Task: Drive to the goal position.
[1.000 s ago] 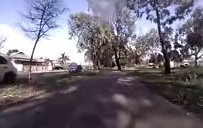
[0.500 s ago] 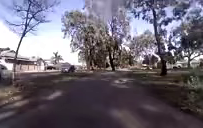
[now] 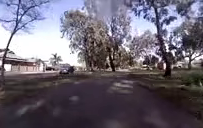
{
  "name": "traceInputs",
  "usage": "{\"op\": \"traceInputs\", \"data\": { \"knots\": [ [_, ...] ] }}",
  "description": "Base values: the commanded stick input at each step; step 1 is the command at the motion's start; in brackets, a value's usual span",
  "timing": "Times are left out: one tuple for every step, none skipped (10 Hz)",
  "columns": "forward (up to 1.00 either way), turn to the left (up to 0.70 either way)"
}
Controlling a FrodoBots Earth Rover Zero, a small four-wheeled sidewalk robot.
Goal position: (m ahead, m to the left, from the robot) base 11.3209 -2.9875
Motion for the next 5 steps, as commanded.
{"op": "traceInputs", "data": {
  "knots": [
    [1.00,0.00],
    [1.00,0.00],
    [1.00,0.00],
    [1.00,0.00],
    [1.00,0.00]
  ]
}}
